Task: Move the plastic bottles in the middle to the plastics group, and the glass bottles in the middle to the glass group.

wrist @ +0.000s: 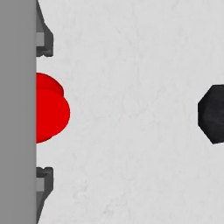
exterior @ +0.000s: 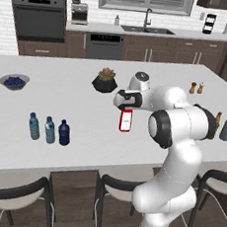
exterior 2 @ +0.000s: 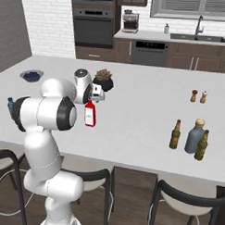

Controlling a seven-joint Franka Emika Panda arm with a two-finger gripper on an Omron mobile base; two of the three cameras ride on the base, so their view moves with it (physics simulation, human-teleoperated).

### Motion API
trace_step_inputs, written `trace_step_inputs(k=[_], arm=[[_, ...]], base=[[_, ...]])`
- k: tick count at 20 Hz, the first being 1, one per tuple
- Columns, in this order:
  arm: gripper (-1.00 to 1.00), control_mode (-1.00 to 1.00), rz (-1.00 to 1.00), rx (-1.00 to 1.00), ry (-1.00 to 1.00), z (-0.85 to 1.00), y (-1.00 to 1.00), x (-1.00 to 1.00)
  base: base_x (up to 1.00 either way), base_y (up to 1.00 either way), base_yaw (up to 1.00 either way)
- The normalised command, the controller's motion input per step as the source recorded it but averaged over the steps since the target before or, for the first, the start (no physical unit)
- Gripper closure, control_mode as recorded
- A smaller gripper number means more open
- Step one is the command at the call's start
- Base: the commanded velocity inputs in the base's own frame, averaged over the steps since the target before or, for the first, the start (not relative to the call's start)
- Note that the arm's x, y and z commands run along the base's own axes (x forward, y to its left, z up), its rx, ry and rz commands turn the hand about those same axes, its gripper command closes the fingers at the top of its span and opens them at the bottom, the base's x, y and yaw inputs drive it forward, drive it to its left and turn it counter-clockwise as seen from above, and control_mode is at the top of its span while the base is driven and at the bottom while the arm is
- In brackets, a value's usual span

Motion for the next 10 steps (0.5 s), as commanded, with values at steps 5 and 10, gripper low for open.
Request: trace_step_inputs(k=[5, 10], arm=[[-1.00, -1.00, 0.00, 0.00, 0.00, -0.02, 0.00, 0.00], [-1.00, -1.00, 0.00, 0.00, 0.00, 0.00, 0.00, 0.00]], base=[[0.00, 0.00, 0.00], [0.00, 0.00, 0.00]])
